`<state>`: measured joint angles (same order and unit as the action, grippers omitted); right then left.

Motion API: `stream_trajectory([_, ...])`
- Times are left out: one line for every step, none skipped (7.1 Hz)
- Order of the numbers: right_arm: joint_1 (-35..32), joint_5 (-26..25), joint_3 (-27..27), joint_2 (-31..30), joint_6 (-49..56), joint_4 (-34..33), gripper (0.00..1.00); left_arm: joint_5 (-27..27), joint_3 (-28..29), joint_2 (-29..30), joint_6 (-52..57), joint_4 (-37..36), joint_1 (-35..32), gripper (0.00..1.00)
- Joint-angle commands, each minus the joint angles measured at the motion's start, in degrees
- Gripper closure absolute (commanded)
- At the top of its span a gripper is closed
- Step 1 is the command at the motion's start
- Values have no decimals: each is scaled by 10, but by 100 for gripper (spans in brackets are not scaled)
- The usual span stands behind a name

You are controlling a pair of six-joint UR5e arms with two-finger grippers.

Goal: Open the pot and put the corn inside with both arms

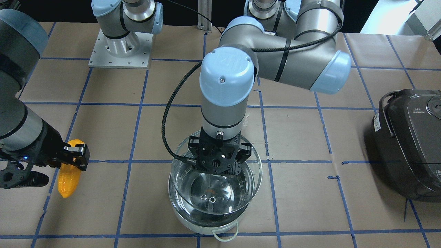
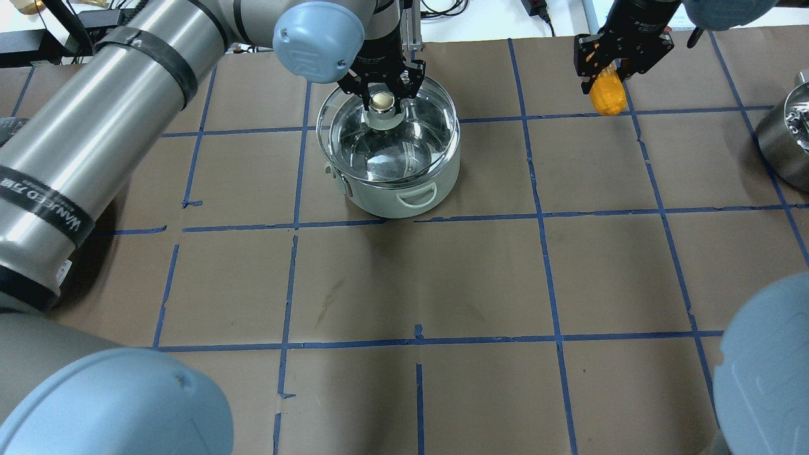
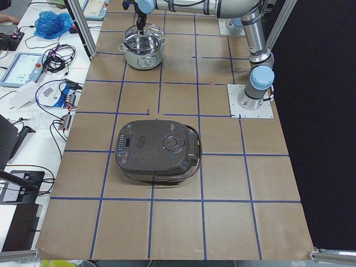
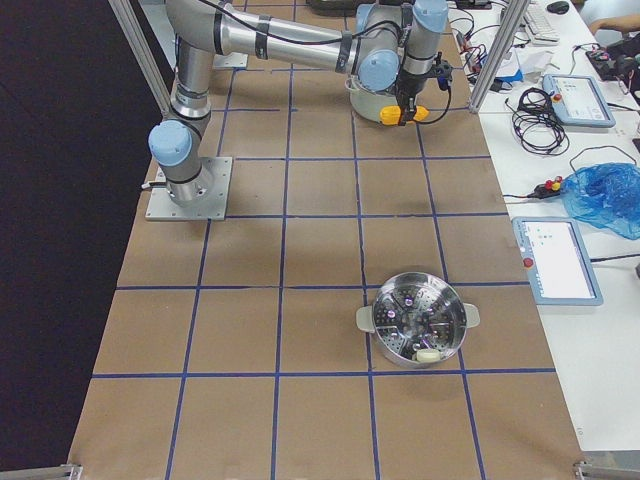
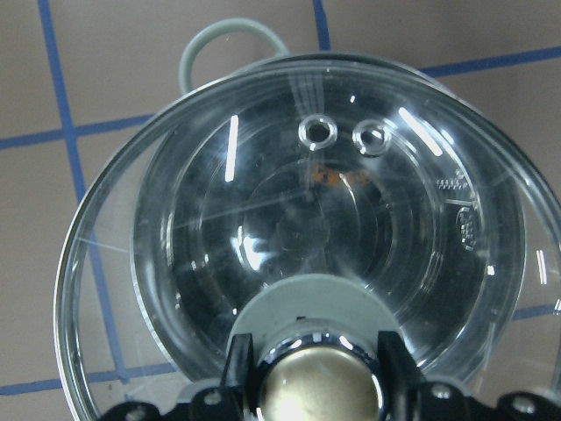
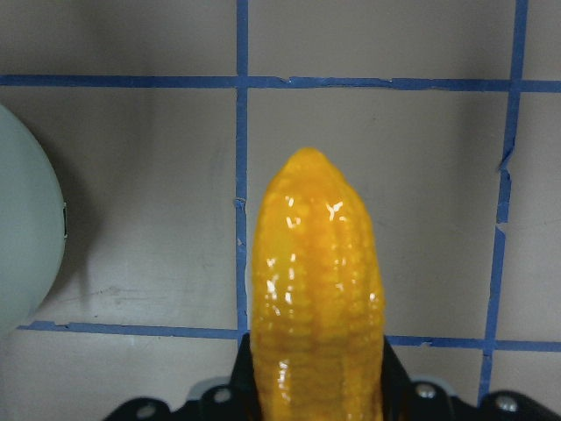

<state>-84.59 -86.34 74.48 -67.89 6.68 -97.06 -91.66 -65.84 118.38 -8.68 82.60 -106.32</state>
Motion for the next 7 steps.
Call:
stream_trajectory([-37, 56, -21, 12, -56, -4, 92, 4, -11, -79, 84, 75, 77, 100])
stream_trajectory([-76, 48, -44, 28, -84, -6, 92, 1, -15, -97, 137, 77, 133, 100])
stream_trajectory([-129, 35, -81, 62, -148, -7, 92, 1, -8, -83, 155, 65, 173, 99])
stream_trajectory([-189, 8, -118, 98, -205, -8, 92, -2, -15, -64, 163, 25, 190, 99])
stream_trajectory([-221, 6, -153, 133, -226, -8, 92, 0, -16, -39, 164, 19, 210, 99])
stream_trajectory([-240, -44, -177, 155, -223, -11, 92, 0, -12, 1, 169, -21, 240, 99])
stream_trajectory([-253, -54, -188, 179, -228, -16, 92, -1, -15, 32, 174, -38, 254, 99])
